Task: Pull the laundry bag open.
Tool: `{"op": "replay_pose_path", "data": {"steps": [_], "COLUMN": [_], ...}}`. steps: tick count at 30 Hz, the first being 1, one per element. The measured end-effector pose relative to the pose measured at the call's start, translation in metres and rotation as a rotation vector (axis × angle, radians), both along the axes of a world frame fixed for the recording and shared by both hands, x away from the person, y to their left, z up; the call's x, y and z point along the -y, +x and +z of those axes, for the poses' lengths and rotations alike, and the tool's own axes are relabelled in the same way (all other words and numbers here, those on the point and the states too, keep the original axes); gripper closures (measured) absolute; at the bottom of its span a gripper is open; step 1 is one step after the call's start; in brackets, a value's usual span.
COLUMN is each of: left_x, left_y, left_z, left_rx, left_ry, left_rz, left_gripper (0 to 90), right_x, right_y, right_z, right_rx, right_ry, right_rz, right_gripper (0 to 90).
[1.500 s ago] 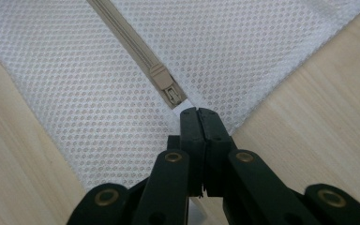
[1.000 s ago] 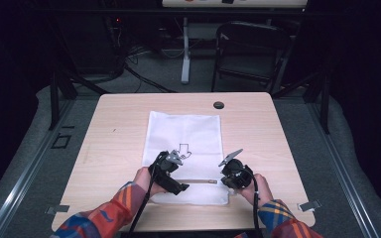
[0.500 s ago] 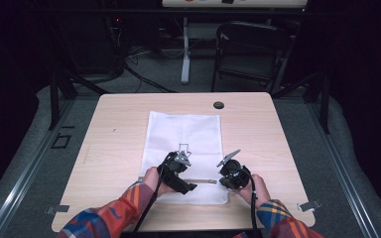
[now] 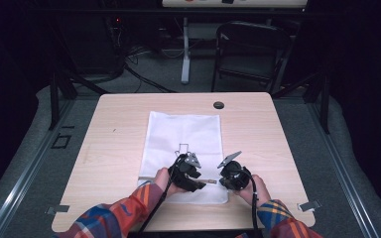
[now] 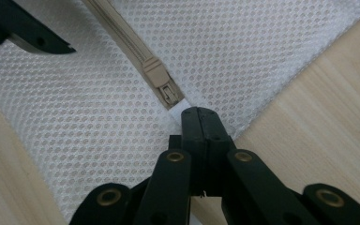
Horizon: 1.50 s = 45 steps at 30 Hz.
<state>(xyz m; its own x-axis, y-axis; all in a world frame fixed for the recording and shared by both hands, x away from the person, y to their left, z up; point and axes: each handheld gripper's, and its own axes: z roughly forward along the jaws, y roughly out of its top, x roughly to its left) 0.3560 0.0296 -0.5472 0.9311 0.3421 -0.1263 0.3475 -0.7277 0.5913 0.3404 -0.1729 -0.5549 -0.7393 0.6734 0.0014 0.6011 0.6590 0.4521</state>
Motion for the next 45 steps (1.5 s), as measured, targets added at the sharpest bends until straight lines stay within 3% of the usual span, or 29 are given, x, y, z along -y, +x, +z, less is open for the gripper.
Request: {"op": "replay_pose_path", "data": {"steps": [3, 7, 11, 25, 32, 45], "left_x": [0.007, 0.013, 0.018, 0.033, 0.032, 0.03], "left_y": [0.0, 0.003, 0.005, 0.009, 0.011, 0.01], "left_z": [-0.004, -0.007, -0.008, -0.018, -0.019, -0.016], "left_rx": [0.008, 0.003, 0.007, 0.003, 0.004, 0.008], "left_ry": [0.002, -0.006, -0.011, 0.01, 0.0, 0.011], "left_rz": [-0.015, -0.02, -0.033, -0.045, -0.039, -0.042], "left_gripper": [60.4, 67.5, 70.9, 72.0, 80.1, 81.2], "right_x": [0.001, 0.004, 0.004, 0.003, 0.003, -0.001], "right_y": [0.0, 0.001, 0.0, 0.0, 0.0, -0.002], "right_z": [0.0, -0.002, -0.002, -0.002, -0.002, -0.001], "right_rx": [0.0, -0.007, -0.006, 0.005, 0.009, 0.024], "right_ry": [0.002, 0.044, 0.045, 0.03, 0.029, -0.009], "right_rz": [0.003, -0.005, -0.006, -0.003, -0.001, -0.002], "right_gripper": [90.0, 90.0, 90.0, 90.0, 90.0, 90.0]}}
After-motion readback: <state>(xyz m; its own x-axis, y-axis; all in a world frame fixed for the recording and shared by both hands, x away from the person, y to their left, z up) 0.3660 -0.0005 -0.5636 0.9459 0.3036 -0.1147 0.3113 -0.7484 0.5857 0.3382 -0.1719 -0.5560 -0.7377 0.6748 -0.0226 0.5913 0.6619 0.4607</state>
